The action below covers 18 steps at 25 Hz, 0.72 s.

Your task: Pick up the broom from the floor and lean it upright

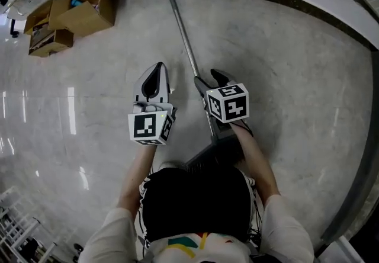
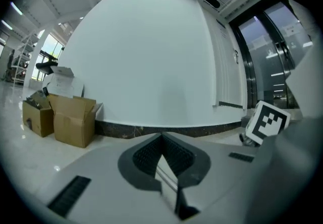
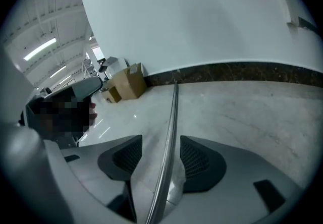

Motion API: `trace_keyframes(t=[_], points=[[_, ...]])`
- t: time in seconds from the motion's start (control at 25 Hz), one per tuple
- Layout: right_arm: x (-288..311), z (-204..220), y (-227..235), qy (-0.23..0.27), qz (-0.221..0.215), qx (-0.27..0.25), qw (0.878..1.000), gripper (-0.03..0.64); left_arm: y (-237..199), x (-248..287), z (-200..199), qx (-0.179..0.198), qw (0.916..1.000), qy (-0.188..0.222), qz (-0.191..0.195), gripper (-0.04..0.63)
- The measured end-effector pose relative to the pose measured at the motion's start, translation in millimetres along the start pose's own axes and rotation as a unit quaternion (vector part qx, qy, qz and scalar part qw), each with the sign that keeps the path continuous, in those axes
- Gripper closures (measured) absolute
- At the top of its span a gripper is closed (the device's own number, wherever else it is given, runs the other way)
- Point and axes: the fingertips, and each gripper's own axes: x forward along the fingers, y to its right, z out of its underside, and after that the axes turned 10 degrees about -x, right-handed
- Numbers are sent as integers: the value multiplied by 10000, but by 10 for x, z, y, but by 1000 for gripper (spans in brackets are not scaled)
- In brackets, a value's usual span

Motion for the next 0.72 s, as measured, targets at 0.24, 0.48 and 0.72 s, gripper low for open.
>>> trace_keyframes(t=[0.24, 0.48, 0.72], points=[[454, 417, -38, -748, 121, -71, 9971, 402, -17, 33, 486, 217, 9991, -372, 52, 551], [691, 660, -25, -1440, 507, -943, 9838, 453, -177, 56, 489, 86, 9993, -330, -142, 551], [674, 664, 18, -1298, 714, -516, 9876, 509, -154, 54, 456, 109, 9993, -328, -144, 551]])
